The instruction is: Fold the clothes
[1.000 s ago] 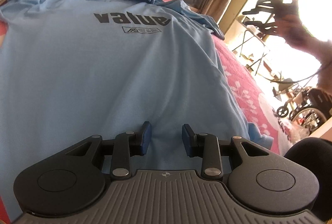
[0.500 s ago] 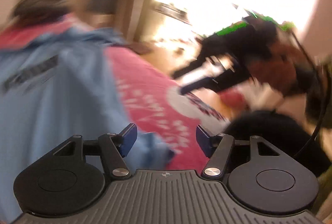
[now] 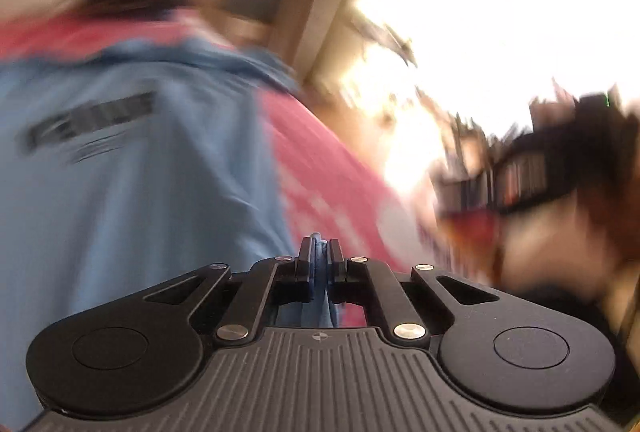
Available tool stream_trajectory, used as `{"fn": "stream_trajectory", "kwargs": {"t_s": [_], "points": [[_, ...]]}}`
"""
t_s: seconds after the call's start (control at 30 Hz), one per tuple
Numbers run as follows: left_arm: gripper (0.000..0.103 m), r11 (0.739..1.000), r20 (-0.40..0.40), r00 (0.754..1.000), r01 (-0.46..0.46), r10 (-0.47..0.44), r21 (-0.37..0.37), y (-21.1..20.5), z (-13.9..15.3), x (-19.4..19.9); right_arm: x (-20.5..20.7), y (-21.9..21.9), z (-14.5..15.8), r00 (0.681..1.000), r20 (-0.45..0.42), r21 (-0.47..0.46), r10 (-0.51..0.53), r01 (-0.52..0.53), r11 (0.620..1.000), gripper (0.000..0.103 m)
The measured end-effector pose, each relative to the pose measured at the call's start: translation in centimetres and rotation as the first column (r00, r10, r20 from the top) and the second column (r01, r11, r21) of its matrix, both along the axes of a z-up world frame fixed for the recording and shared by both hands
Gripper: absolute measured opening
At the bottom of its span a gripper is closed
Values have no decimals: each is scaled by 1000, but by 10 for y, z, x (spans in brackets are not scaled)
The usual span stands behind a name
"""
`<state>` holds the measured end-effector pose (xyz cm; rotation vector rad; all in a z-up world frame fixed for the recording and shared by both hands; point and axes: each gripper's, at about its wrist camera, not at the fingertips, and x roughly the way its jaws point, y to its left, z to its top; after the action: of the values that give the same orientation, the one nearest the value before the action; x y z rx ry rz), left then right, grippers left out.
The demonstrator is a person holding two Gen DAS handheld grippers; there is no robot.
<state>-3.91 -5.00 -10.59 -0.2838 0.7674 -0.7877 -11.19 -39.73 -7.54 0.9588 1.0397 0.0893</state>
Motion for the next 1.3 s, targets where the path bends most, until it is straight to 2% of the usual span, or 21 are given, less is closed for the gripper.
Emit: {"fn": "stream_trajectory", "kwargs": {"t_s": [0.03,0.1,0.23,0.3,0.4,0.47,0.53,0.57,0.67,0.8,0.9,1.0,1.03,1.1,1.17,1.23,1.3], "points": [[3,996,-38,996,-77,76,-51,18,-1,8,5,3,-2,1000,-2,6,11,-11,1000,36],[3,979,-99,980,-180,171,-98,43,-9,18,12,11,-9,999,-19,21,31,-31,999,36],[3,937,-224,934,-315,277,-153,77,-28,32,26,32,-27,994,-71,51,78,-74,996,36],[3,927,-264,917,-343,297,-148,82,-37,32,33,45,-37,990,-97,76,100,-93,993,37],[3,923,-285,909,-355,303,-149,83,-42,32,42,64,-53,982,-138,133,130,-112,985,42],[3,922,-290,908,-357,304,-151,83,-42,29,45,77,-61,975,-157,168,155,-129,977,42],[3,923,-285,910,-352,300,-152,85,-38,24,47,94,-58,967,-140,122,215,-198,973,42],[3,924,-282,912,-350,299,-153,86,-36,21,46,105,-53,958,-117,58,262,-256,965,42],[3,927,-279,914,-343,293,-150,85,-37,25,42,142,-34,910,-64,-150,409,-414,898,42],[3,930,-272,919,-336,287,-152,84,-38,27,27,196,-16,803,-18,-428,596,-545,721,42],[4,929,-265,920,-335,288,-155,83,-38,27,21,219,-18,762,-28,-546,647,-554,629,42],[3,929,-260,922,-334,288,-157,82,-37,27,22,231,-25,745,-56,-607,665,-554,570,35],[3,930,-258,922,-334,287,-157,82,-37,27,22,231,-27,744,-59,-615,665,-552,563,33],[3,930,-254,924,-332,287,-158,82,-36,26,20,229,-28,748,-59,-620,661,-546,563,11],[3,933,-244,930,-319,275,-166,81,-33,25,18,221,-25,755,-50,-637,654,-528,562,5],[3,937,-231,938,-301,257,-178,80,-29,23,15,217,-16,756,-41,-671,653,-505,542,4],[3,944,-219,952,-260,215,-202,77,-22,19,9,207,-1,746,-45,-730,664,-478,488,3]]}}
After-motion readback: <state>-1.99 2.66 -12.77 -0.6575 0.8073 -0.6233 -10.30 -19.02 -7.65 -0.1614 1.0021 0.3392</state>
